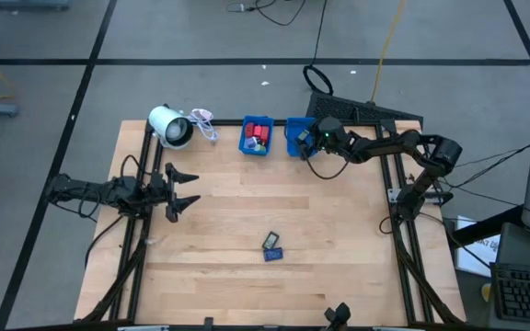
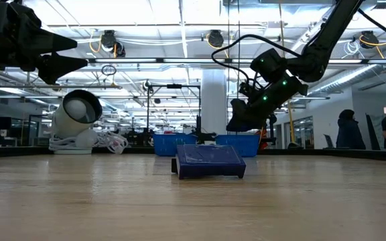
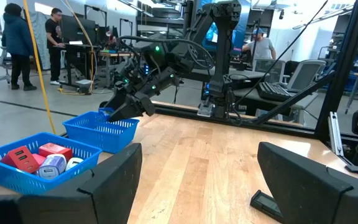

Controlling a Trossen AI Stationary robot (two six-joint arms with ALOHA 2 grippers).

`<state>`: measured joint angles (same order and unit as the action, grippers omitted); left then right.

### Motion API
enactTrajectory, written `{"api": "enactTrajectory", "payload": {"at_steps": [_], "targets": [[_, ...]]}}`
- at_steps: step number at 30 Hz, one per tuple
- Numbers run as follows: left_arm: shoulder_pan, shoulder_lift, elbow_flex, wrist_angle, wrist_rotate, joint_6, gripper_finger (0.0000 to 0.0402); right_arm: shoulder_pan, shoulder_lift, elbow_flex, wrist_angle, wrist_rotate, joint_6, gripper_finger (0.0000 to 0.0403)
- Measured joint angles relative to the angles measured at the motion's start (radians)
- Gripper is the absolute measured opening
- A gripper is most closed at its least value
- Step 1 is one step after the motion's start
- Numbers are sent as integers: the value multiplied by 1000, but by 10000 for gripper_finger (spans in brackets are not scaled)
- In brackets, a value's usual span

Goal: Pick & Place Office items
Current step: Put the top blue digital clock into the right basket, then put the blue digital clock into the right basket

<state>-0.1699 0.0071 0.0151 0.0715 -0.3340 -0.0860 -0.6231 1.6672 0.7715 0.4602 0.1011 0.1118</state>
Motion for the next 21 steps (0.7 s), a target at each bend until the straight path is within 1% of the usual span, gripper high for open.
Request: {"api": "enactTrajectory", "payload": {"at_steps": [11, 21], "targets": [[0, 0, 0, 0, 0, 0, 324, 0, 0, 0, -8, 2, -7, 344], [0, 0, 0, 0, 0, 0, 324, 34, -1, 0, 12, -1, -28, 347]]}}
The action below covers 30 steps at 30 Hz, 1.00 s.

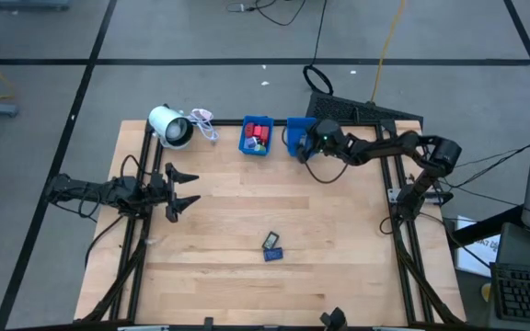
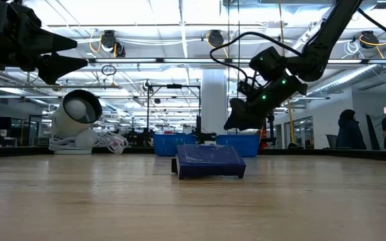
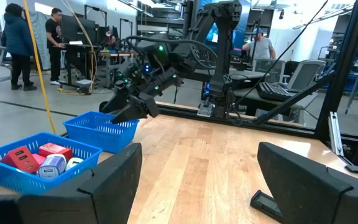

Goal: Pick & Place Office items
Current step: Put the blue digital clock into the right basket

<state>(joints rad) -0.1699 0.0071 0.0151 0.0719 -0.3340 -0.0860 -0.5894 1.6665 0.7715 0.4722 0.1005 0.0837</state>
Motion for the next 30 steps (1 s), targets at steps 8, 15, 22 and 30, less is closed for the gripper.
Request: {"api": "enactTrajectory", "payload": {"at_steps": [8, 15, 22, 30], "targets": [[0, 0, 0, 0, 0, 0, 324, 78, 0, 0, 52, 0, -2, 347], [0, 0, 0, 0, 0, 0, 324, 172, 0, 0, 70, -1, 6, 347], [0, 0, 0, 0, 0, 0, 324, 285, 0, 0, 86, 2, 9, 347], [0, 0, 0, 0, 0, 0, 324, 424, 0, 0, 86, 2, 9, 348]]}}
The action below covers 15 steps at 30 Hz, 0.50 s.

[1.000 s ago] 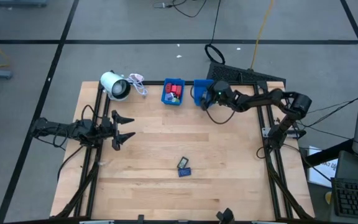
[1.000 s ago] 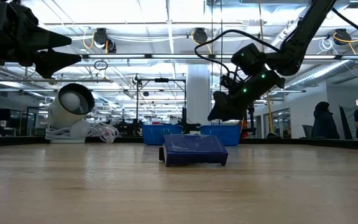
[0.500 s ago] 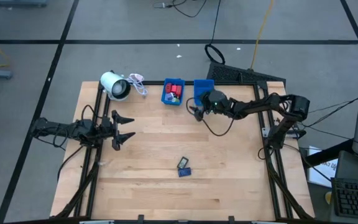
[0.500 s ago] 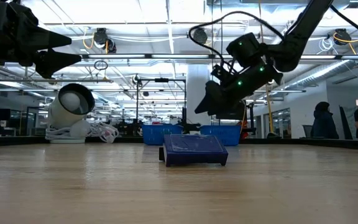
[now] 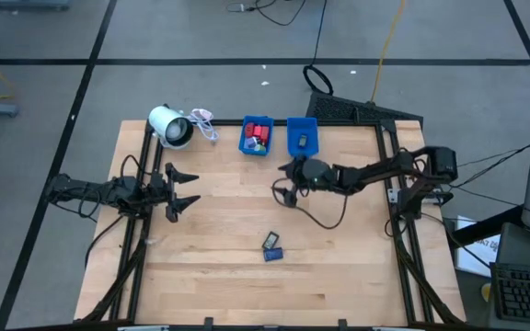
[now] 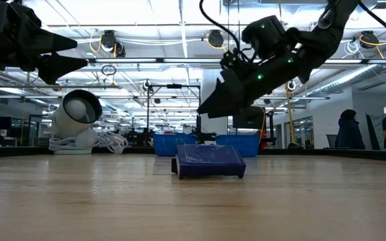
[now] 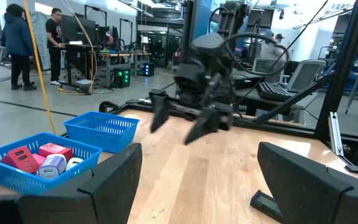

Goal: Pick & Place Office items
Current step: Put the blue digital clock into the right basket

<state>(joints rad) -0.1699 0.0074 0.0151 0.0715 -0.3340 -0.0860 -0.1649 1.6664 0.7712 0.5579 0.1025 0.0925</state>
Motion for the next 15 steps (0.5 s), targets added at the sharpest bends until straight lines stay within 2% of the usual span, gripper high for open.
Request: {"api": "enactTrajectory", "payload": {"at_steps": [15], "targets": [[0, 0, 0, 0, 0, 0, 324, 264, 0, 0, 0, 1, 7, 348]]}}
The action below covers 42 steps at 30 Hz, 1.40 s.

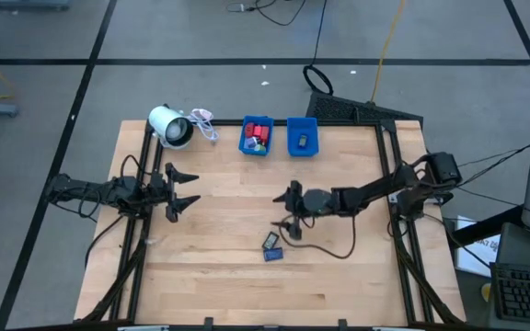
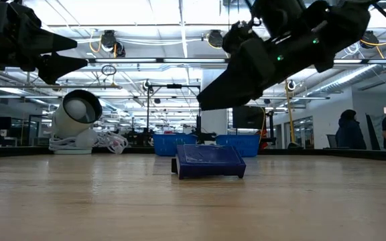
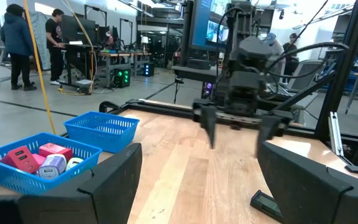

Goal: Pick & Place Office items
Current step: Put the blue digital clock into the right basket

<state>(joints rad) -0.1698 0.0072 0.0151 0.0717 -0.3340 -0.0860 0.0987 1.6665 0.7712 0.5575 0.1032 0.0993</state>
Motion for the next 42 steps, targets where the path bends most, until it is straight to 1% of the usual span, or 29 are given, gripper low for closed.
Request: {"api": "enactTrajectory", "payload": {"at_steps": [7, 15, 20, 24, 27, 31, 35, 42], "targets": [[0, 0, 0, 0, 0, 0, 324, 107, 0, 0, 7, 0, 51, 348], [0, 0, 0, 0, 0, 0, 324, 231, 0, 0, 12, 6, 47, 348], [0, 0, 0, 0, 0, 0, 324, 291, 40, -1, 21, 110, -59, 348], [0, 0, 0, 0, 0, 0, 324, 312, 116, -1, 65, 132, -82, 348], [0, 0, 0, 0, 0, 0, 324, 320, 183, 28, 74, 130, -77, 348], [0, 0, 0, 0, 0, 0, 324, 333, 256, 64, 68, 131, -110, 346], [0, 0, 0, 1, 0, 0, 324, 336, 300, 86, 69, 132, -139, 333], [0, 0, 0, 6, -6, 0, 324, 334, 311, 85, 77, 138, -138, 302]]}}
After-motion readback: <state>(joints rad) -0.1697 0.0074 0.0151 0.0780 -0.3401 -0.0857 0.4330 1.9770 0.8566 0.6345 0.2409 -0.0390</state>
